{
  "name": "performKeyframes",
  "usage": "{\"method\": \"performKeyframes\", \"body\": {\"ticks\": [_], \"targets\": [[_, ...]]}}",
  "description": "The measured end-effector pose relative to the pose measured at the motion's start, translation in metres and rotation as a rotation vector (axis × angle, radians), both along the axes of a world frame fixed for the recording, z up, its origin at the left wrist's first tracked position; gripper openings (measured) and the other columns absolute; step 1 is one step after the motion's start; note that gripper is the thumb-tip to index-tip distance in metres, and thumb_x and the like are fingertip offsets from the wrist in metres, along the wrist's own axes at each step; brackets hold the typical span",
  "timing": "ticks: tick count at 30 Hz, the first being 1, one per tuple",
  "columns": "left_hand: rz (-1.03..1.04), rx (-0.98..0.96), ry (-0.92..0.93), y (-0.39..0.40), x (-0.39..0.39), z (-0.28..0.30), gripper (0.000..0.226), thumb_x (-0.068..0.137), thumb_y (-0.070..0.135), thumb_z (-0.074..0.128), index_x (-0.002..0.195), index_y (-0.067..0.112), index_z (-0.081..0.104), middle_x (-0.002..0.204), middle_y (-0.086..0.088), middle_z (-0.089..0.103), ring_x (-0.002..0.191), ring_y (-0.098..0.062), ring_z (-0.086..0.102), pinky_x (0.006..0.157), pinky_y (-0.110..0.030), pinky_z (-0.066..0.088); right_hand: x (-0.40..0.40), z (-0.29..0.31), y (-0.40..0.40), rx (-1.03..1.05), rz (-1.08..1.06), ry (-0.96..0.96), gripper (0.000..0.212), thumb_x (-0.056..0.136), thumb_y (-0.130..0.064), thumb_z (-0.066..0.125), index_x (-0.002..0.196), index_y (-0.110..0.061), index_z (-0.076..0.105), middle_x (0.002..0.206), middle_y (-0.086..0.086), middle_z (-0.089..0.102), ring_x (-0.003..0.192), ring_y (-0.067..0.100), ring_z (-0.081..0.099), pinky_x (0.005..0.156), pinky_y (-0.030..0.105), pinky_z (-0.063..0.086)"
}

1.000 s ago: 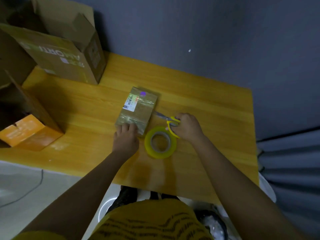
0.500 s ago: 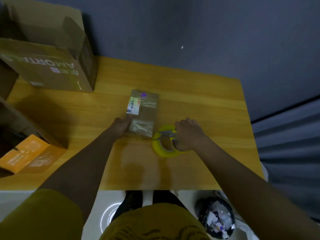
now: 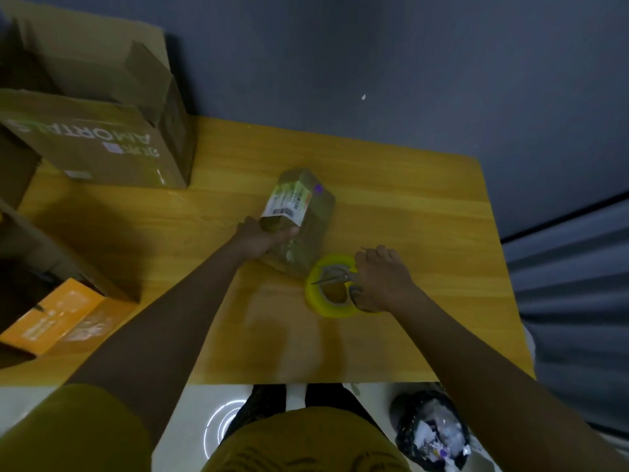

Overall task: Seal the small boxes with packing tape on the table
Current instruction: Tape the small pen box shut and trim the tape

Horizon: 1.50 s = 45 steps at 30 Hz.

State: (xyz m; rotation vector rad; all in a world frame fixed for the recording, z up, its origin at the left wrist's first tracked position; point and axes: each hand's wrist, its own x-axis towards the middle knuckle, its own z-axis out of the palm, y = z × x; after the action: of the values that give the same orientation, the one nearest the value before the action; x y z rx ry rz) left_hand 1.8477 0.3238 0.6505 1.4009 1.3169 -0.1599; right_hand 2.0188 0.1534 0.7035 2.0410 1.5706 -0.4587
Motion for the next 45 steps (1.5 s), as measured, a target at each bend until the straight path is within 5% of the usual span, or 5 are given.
{"method": "performKeyframes", "body": {"ticks": [13,21,28,40,45], "targets": [[-0.185,0.455,0.199,0.0,0.022,0.049,0.112,0.065,0.068,0.072,0.141,0.002,0.023,0.143,-0.017,0.027,0.131,-0.037,0.034,0.1,-0.045,0.038,-0.015,-0.037,-0.023,0.218,-0.116,0.041,0.062,0.082,-0.046,0.069,0.117,0.003,0.056,0.107,0.024,0.062,0.104,0.038,0.058,0.09,0.042,0.047],[-0.094,0.452,0.209,0.009,0.002,0.041,0.108,0.064,0.062,0.076,0.138,0.001,0.027,0.141,-0.018,0.03,0.128,-0.038,0.037,0.1,-0.048,0.041,-0.01,-0.056,-0.029,0.126,-0.196,0.098,0.06,0.098,-0.046,0.041,0.14,-0.005,0.031,0.133,0.017,0.048,0.126,0.033,0.043,0.101,0.037,0.033],[-0.014,0.442,0.239,0.008,-0.001,0.034,0.107,0.068,0.065,0.071,0.139,-0.001,0.027,0.141,-0.02,0.031,0.132,-0.038,0.032,0.105,-0.046,0.034,-0.002,-0.065,-0.022,0.65,-0.806,0.367,0.03,0.089,-0.028,0.062,0.098,-0.001,0.055,0.086,0.018,0.058,0.085,0.04,0.057,0.064,0.04,0.039],[0.014,0.349,0.181,0.014,-0.038,0.026,0.084,0.07,0.06,0.074,0.123,0.01,0.034,0.131,-0.012,0.048,0.123,-0.036,0.043,0.097,-0.049,0.044,-0.019,-0.097,0.009,0.688,-0.676,0.37,0.036,0.083,-0.024,0.07,0.108,-0.001,0.058,0.102,0.019,0.066,0.099,0.038,0.061,0.077,0.042,0.045],[-0.003,0.481,0.42,0.024,-0.086,0.031,0.097,0.065,0.066,0.074,0.132,0.01,0.034,0.138,-0.015,0.041,0.133,-0.037,0.031,0.102,-0.048,0.033,-0.008,-0.092,0.009,0.654,-0.625,0.345,0.037,0.086,-0.025,0.068,0.11,0.0,0.055,0.102,0.021,0.065,0.1,0.04,0.061,0.075,0.044,0.045]]}}
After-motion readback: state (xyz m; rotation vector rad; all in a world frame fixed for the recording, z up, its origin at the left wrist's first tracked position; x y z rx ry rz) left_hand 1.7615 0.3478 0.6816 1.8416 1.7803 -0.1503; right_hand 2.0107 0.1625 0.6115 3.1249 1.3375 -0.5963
